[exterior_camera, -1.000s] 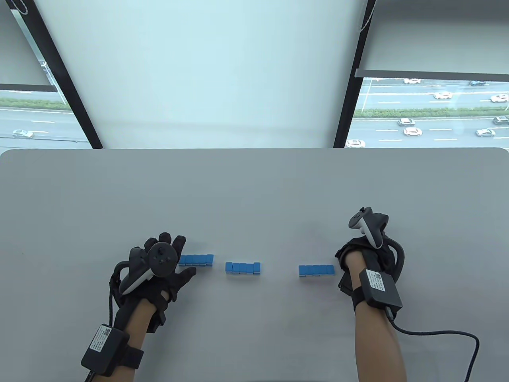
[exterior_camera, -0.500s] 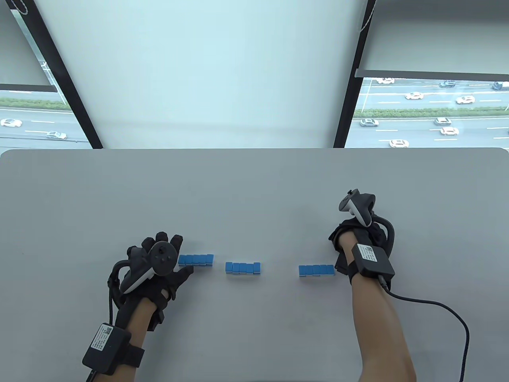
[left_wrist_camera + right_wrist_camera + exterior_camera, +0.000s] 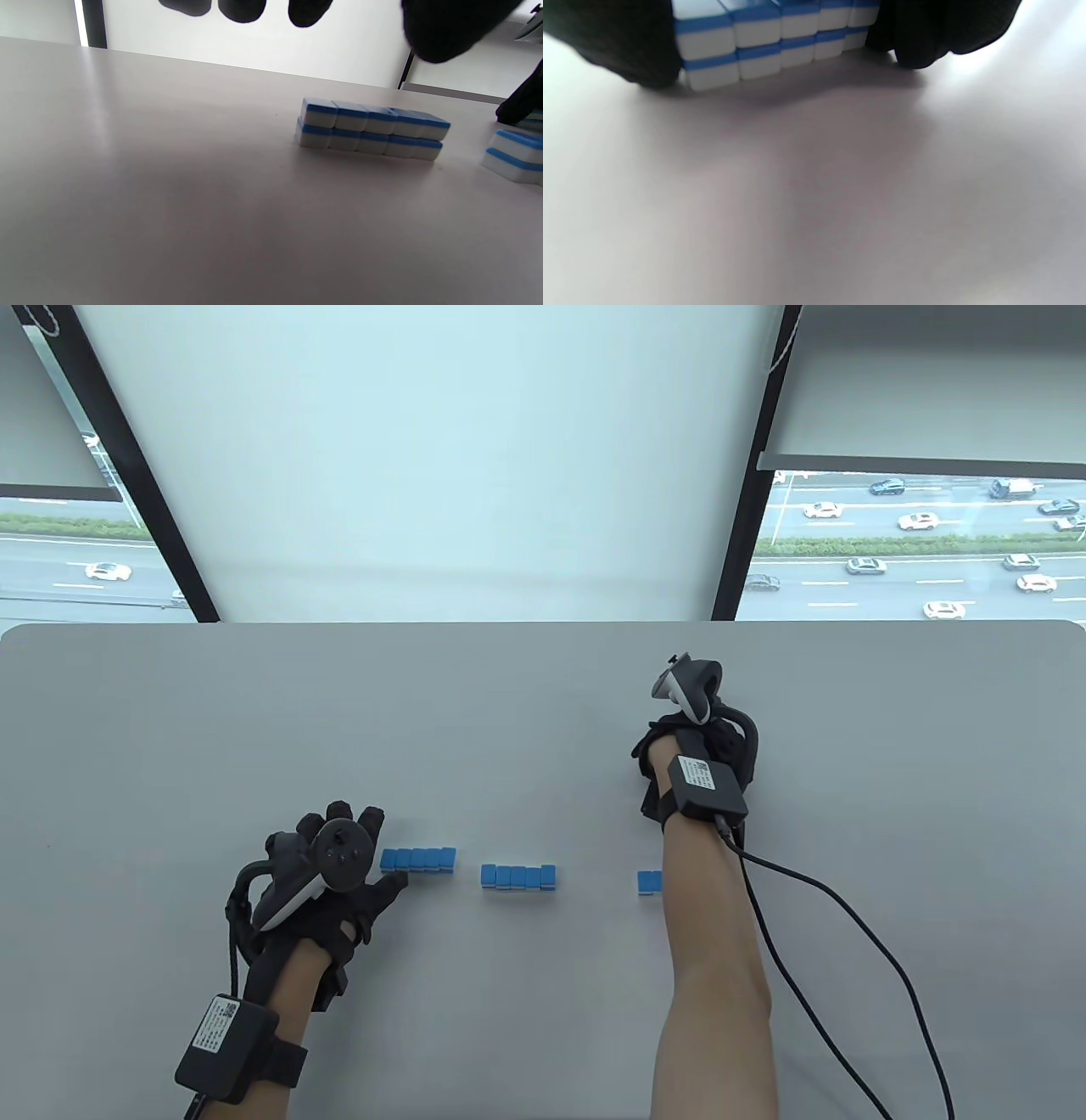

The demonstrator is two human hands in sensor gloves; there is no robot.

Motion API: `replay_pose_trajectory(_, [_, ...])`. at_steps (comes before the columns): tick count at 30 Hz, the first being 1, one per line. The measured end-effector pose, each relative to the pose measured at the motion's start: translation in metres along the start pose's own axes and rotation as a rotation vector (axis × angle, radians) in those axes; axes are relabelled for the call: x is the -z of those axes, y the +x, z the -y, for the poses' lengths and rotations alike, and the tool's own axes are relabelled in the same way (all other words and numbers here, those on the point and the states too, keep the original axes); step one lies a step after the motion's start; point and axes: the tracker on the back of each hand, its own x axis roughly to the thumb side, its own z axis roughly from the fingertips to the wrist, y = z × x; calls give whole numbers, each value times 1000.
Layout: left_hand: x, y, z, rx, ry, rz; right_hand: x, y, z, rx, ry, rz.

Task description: Build mahjong tile wall

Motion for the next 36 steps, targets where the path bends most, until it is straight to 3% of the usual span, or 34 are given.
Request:
replay_pose_trajectory(8, [0, -1, -1, -18, 6, 9, -37, 61, -4, -5, -20, -6])
replay_pose_trajectory(14, [0, 1, -1, -10, 6, 19, -53, 84, -8, -9, 0, -5])
replay_pose_trajectory(28, [0, 2, 0, -20, 6, 41, -50, 84, -7, 17, 77, 8])
replay_pose_trajectory(36, [0, 0, 0, -28, 4, 31, -45, 52, 7, 234, 234, 125])
